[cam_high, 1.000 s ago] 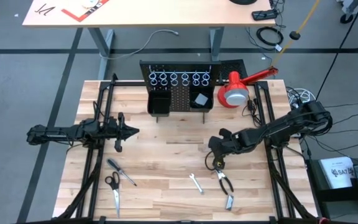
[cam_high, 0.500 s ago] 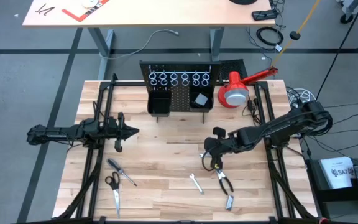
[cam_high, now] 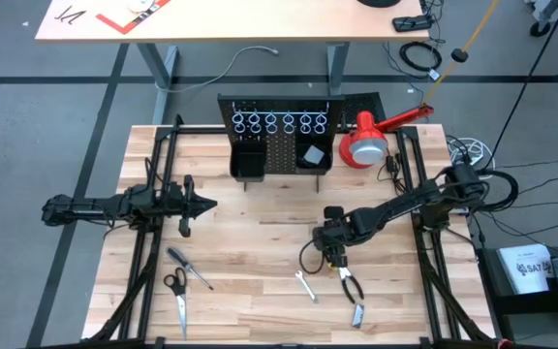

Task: Hang tools onto peg board
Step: Hang the bottom wrench on the pegboard

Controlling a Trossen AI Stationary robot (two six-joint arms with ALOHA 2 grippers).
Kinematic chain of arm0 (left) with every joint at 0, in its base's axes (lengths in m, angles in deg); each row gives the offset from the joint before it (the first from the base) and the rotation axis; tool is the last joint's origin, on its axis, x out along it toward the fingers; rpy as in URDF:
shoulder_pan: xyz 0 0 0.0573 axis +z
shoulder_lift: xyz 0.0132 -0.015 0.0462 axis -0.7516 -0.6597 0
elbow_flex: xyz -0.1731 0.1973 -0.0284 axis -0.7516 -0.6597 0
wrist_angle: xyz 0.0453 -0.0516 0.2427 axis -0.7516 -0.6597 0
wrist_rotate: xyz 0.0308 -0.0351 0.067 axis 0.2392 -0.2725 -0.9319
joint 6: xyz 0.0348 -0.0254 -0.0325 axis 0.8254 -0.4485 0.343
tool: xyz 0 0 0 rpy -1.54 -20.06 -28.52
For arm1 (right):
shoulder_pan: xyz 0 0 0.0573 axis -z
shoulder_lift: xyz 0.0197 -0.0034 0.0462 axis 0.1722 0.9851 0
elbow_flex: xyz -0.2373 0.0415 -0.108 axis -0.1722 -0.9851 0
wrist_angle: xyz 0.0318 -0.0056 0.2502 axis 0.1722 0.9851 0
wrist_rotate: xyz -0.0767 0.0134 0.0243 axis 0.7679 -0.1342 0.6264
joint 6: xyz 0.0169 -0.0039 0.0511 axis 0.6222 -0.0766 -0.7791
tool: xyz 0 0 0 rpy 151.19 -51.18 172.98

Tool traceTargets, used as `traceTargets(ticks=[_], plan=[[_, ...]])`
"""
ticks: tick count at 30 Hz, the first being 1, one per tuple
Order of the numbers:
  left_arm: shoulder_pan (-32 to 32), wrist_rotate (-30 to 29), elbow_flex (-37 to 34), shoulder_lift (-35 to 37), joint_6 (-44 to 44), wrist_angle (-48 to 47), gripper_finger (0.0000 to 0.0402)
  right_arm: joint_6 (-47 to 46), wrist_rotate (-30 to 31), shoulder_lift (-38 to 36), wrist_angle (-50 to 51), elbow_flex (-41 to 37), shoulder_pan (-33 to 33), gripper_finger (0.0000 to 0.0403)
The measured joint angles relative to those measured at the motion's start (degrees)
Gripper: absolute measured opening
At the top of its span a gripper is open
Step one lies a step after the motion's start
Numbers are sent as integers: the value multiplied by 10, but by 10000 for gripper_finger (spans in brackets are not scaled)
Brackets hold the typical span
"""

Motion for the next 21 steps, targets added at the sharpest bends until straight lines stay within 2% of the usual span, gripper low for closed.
traceTargets(ticks=[7, 12, 21], plan=[[0, 0, 0, 0, 0, 0, 13, 12, -65, 16, 2, 1, 30, 85], [0, 0, 0, 0, 0, 2, 13, 17, -82, 17, 3, 1, 39, 17], [0, 0, 0, 0, 0, 0, 13, 3, -80, 15, -13, 3, 37, 1]])
